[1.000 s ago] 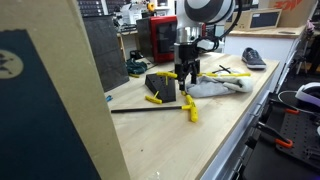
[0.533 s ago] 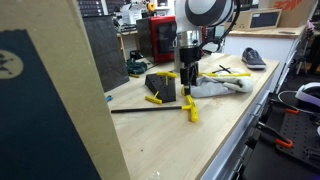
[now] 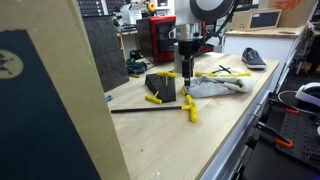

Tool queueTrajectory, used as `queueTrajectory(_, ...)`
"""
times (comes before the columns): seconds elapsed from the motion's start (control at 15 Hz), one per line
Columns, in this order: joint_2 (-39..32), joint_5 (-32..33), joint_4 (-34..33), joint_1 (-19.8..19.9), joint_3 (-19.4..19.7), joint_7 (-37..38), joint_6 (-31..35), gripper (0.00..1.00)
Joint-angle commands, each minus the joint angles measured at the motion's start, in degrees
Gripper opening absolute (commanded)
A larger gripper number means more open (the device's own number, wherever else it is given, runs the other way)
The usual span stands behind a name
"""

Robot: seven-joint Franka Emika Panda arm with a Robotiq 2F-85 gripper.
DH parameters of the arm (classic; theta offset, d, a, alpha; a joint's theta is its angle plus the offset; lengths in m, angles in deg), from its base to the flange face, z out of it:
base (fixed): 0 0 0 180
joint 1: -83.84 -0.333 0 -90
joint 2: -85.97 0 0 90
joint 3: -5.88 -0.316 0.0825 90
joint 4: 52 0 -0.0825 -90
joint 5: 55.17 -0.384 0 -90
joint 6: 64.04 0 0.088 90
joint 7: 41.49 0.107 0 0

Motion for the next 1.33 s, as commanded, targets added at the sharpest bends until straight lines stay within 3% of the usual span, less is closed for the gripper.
queueTrajectory(0.0,-0.38,3.99,-0.40,-0.50,-0.26,0.49,2.88,1.00)
queueTrajectory(0.87,-5.41,4.82,-1.58,-1.23,0.10,5.07,6.74,1.00)
queueTrajectory(1.0,-6.03,4.75,-1.64,-1.31,0.18,6.61,7.22,0.74)
queueTrajectory(1.07,-6.25,4.79,-1.69,-1.34,0.26,7.42,7.34,0.66)
queueTrajectory(1.27,-6.27,5.15,-1.97,-1.50,0.40,9.33,7.54,0.58)
